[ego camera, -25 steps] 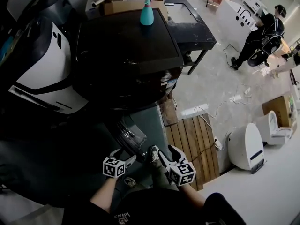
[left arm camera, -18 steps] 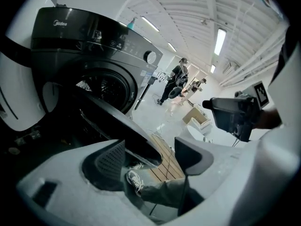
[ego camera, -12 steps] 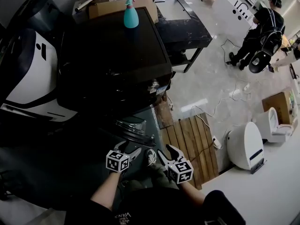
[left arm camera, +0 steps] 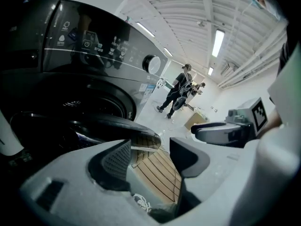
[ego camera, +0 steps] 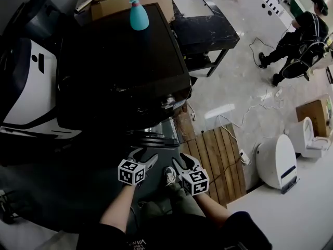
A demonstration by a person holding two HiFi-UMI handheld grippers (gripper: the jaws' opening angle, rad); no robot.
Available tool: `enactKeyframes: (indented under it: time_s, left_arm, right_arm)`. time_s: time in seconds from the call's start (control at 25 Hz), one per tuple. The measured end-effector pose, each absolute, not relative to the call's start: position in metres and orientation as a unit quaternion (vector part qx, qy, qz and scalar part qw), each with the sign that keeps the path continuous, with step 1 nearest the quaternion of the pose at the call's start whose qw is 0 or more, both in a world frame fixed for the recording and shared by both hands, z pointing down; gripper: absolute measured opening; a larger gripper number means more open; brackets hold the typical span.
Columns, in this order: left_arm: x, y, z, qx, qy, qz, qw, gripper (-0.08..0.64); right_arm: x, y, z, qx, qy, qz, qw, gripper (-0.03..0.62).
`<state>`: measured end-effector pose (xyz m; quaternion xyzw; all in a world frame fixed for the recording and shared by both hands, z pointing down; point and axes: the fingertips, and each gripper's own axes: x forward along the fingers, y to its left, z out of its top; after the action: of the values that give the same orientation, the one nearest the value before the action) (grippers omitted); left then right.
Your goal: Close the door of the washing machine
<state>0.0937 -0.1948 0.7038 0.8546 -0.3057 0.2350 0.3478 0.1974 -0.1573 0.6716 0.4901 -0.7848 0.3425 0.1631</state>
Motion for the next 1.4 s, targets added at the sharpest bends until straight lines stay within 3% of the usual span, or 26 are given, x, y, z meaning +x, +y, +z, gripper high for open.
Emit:
enactKeyframes:
  time_s: [0.36,0.96,1.24,1.4]
  left_arm:
    - [0.101,-0.246,0.701,0.855,-0.331,0.225,0.33,0.238]
    - [0.084,-0.281,0.694,0.847,-0.391,0.178,0.312,0.173]
    - [0.035,-0.284,0.69,0.822,-0.464,0.2,0.262,0.015]
    - [0.001,-0.292,0.683,0.796,-0.519,0.195,0.243,0.008]
  right_arm:
    - [0.187,-0.217,0.709,0.505,-0.765,0.368,0.155,0.101]
    - [0.177,-0.3,0.74,0.537,-0.743,0.375,0.14,0.065]
    - [0.178,-0.316,0.743,0.541,-0.739,0.379,0.13,0.035]
    - [0.179,-0.326,0.742,0.541,-0.742,0.374,0.131,0.031]
